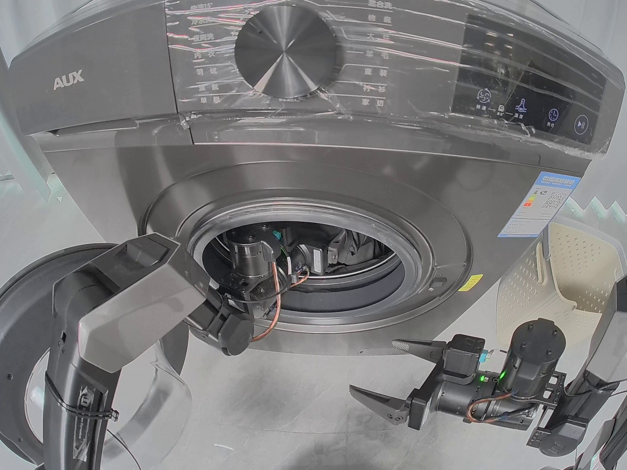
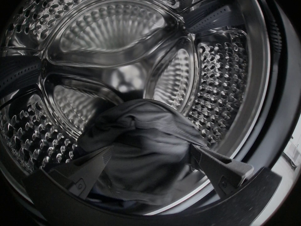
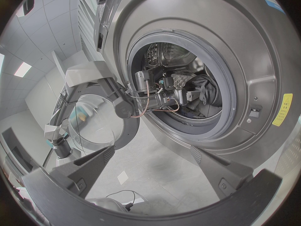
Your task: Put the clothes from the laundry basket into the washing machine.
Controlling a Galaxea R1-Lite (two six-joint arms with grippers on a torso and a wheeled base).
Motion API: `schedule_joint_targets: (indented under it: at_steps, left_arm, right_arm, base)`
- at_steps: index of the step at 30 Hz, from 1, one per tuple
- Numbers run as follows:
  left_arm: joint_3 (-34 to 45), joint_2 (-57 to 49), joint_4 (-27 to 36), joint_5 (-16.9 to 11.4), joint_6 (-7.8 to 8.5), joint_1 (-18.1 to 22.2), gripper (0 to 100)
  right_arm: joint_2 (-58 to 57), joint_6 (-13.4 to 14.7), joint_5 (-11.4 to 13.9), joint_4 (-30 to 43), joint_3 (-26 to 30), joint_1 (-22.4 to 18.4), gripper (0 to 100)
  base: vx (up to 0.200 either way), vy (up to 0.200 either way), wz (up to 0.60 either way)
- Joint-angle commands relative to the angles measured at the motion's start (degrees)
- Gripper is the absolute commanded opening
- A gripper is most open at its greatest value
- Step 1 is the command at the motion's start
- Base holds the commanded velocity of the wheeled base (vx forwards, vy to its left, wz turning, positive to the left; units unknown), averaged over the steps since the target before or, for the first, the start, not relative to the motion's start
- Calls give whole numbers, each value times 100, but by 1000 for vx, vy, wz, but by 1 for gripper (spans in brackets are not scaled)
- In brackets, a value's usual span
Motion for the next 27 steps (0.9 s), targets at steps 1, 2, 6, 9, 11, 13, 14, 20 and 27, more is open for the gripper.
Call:
schedule_joint_targets:
  at_steps: [1,2,6,9,11,13,14,20,27]
  left_arm:
    - [1020,-811,-59,-7,5,-315,100]
    - [1222,-907,-94,1,5,-350,100]
    - [1811,-1101,-209,1,31,-447,100]
    - [2409,-1224,-508,-7,58,-570,100]
    - [2910,-1373,-868,-7,49,-746,100]
    - [3314,-1514,-1114,-7,49,-886,100]
    - [3525,-1584,-1255,1,40,-957,100]
    - [4597,-2190,-2002,-7,-30,-1247,100]
    - [5881,-3685,-2011,10,-294,-1748,100]
  right_arm:
    - [-37,-10,-3,-2,11,-21,100]
    - [-46,-10,-3,-2,11,-21,100]
    - [-54,-10,6,-2,11,-39,100]
    - [-72,-10,-3,-2,11,-21,100]
    - [-169,-10,-3,-2,28,-39,100]
    - [-283,-10,-3,-2,63,-65,100]
    - [-344,-10,-3,-2,81,-74,100]
    - [-740,-10,-29,-2,380,-188,100]
    - [-1522,17,-82,42,960,-460,100]
  base:
    - [0,0,0]
    - [0,0,0]
    - [0,0,0]
    - [0,0,0]
    - [0,0,0]
    - [0,0,0]
    - [0,0,0]
    - [0,0,0]
    - [0,0,0]
